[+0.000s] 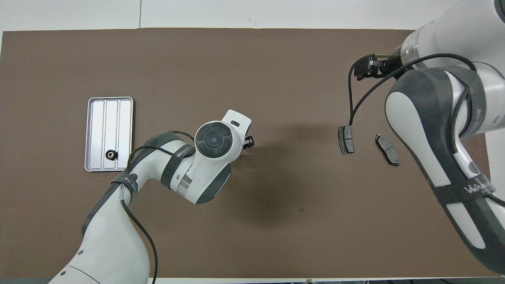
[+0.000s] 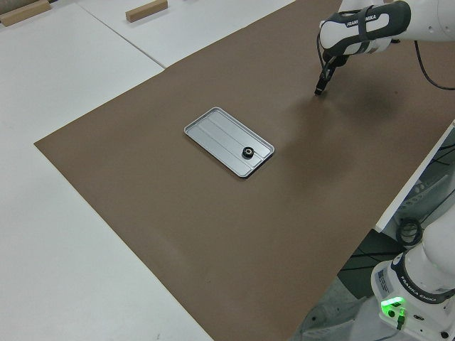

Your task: Pick bearing gear from pile to tray

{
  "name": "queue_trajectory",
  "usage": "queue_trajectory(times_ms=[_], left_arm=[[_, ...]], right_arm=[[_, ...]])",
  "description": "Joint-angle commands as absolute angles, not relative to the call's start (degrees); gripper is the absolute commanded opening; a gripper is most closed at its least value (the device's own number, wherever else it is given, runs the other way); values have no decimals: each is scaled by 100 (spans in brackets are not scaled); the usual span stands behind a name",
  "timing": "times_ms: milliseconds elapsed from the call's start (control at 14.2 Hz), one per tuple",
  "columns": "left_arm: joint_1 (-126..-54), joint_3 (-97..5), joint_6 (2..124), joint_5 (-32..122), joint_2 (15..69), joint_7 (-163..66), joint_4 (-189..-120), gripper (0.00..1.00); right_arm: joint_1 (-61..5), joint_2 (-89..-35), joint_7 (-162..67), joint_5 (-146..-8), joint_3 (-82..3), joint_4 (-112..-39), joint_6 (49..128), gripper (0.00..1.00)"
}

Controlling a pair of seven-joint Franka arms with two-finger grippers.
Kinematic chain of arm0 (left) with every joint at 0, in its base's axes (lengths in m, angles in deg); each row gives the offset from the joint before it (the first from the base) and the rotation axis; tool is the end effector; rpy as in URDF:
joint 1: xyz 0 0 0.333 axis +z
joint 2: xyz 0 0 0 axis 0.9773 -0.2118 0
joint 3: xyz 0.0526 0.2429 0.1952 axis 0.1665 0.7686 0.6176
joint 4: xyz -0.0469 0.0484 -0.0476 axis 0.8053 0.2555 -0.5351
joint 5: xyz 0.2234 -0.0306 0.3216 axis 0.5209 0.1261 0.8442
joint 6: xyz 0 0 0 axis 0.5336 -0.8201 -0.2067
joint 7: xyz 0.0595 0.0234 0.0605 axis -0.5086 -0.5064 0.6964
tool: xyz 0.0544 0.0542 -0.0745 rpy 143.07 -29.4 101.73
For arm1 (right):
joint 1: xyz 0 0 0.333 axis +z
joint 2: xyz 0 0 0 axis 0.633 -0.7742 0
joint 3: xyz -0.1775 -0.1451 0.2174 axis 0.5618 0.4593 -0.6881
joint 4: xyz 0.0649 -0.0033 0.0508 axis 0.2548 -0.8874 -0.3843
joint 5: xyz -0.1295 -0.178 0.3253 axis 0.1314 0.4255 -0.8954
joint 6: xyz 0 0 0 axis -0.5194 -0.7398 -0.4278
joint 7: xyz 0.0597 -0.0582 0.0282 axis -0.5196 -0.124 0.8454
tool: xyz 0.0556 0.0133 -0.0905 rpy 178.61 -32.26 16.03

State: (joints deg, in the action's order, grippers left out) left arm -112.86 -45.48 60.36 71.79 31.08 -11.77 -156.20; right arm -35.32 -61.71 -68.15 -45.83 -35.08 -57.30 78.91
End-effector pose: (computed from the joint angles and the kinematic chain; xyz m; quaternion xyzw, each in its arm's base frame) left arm 0.4954 -0.3809 0.3035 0.9925 0.1179 0.0213 0.0225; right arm 0.6514 0.0757 0.5348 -0.9967 0.0496 -0.0628 0.0124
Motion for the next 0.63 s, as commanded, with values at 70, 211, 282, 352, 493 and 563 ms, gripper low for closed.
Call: queue_trajectory(times_ms=[70,211,282,352,493,563], left_arm=[[-11434,-4463,6107,7288,3032,-927,-15563,12],[-11442,-4463,6160,7297,3041,-900,-15581,1],[-11434,-4463,6160,7297,3041,-900,-15581,1],[-11434,-4463,6090,7306,3041,-917,-15546,1],[-11337,-4463,5775,7638,3032,-996,-15302,1],[-11241,-4454,5538,7675,2997,-1110,-15143,2]], right_arm=[[-3663,-6006,-6456,-4640,-3593,-5851,7792,100],[-3768,-5980,-5869,-4640,-3576,-5842,7670,100],[-3795,-5910,-5596,-4649,-3558,-5851,7643,100],[-3786,-5857,-5445,-4640,-3506,-5843,7503,100],[-3751,-5577,-5356,-4640,-3400,-5886,7170,100],[-3760,-5410,-5365,-4640,-3400,-5904,6924,100]])
